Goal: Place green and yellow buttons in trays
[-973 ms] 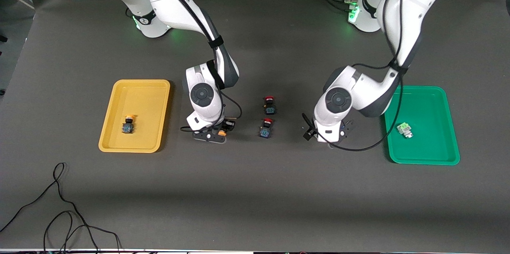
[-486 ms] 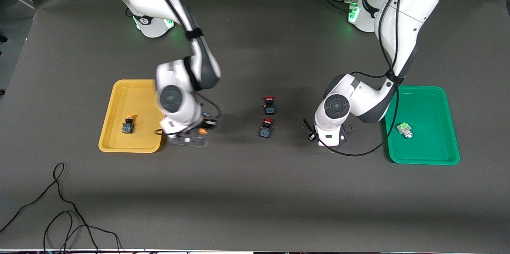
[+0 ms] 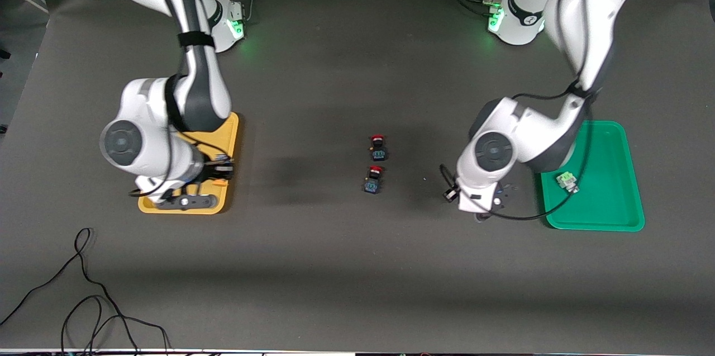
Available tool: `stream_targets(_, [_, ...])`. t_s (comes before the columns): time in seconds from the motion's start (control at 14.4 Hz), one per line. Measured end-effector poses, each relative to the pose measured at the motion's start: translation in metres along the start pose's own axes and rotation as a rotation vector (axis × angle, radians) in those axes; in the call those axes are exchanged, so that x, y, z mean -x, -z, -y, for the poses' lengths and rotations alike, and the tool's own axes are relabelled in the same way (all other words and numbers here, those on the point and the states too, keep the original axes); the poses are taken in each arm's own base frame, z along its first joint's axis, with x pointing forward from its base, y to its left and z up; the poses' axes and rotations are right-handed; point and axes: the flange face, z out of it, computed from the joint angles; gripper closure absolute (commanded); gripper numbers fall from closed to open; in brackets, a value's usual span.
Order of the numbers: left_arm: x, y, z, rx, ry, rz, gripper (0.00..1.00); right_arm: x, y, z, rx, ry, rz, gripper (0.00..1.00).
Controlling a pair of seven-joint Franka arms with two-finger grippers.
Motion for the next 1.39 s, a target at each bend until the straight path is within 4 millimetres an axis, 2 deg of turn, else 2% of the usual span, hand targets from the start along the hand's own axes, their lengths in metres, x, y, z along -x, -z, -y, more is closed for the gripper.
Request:
stream_targets(0.14, [-0.020, 0.045, 0.044, -0.034, -0.129, 0.040, 1.00, 0.002, -0.019, -0.034, 0.009, 0.034, -0.005, 1.00])
stream_targets(0.28, [-0.056, 0.065, 0.106, -0.066, -0.233, 0.080, 1.00, 0.007, -0.046, -0.065, 0.030, 0.058, -0.023, 1.00])
stream_targets(0.49, [-0.121, 0.054, 0.223, -0.055, -0.387, 0.141, 1.00, 0.020, -0.083, -0.089, 0.075, 0.062, -0.066, 1.00])
stream_targets(0.63, [-0.163, 0.043, 0.313, -0.023, -0.470, 0.159, 1.00, 0.030, -0.111, -0.088, 0.090, 0.071, -0.103, 1.00])
stream_targets(0.69, [-0.179, 0.038, 0.351, -0.008, -0.493, 0.144, 1.00, 0.035, -0.124, -0.084, 0.082, 0.076, -0.112, 1.00])
stream_targets(0.76, [-0.188, 0.030, 0.376, 0.000, -0.508, 0.118, 1.00, 0.038, -0.135, -0.082, 0.067, 0.080, -0.117, 1.00])
stream_targets(0.83, [-0.191, 0.016, 0.386, 0.002, -0.520, 0.089, 1.00, 0.040, -0.144, -0.080, 0.054, 0.083, -0.120, 1.00])
stream_targets(0.97, [-0.185, -0.027, 0.378, 0.001, -0.559, 0.037, 1.00, 0.040, -0.156, -0.078, 0.060, 0.087, -0.129, 1.00])
stream_targets(1.04, [-0.178, -0.052, 0.372, 0.002, -0.579, 0.022, 1.00, 0.040, -0.159, -0.077, 0.068, 0.090, -0.130, 0.84])
stream_targets(1.11, [-0.173, -0.075, 0.370, 0.009, -0.592, 0.013, 1.00, 0.040, -0.162, -0.076, 0.071, 0.090, -0.127, 0.36])
stream_targets(1.18, [-0.170, -0.093, 0.370, 0.015, -0.599, 0.012, 1.00, 0.040, -0.164, -0.077, 0.073, 0.089, -0.125, 0.07])
stream_targets(1.25, [-0.169, -0.106, 0.371, 0.018, -0.603, 0.014, 1.00, 0.040, -0.164, -0.077, 0.073, 0.088, -0.126, 0.00])
stream_targets(1.39, [-0.172, -0.119, 0.375, 0.023, -0.599, 0.008, 1.00, 0.039, -0.162, -0.076, 0.070, 0.087, -0.130, 0.00])
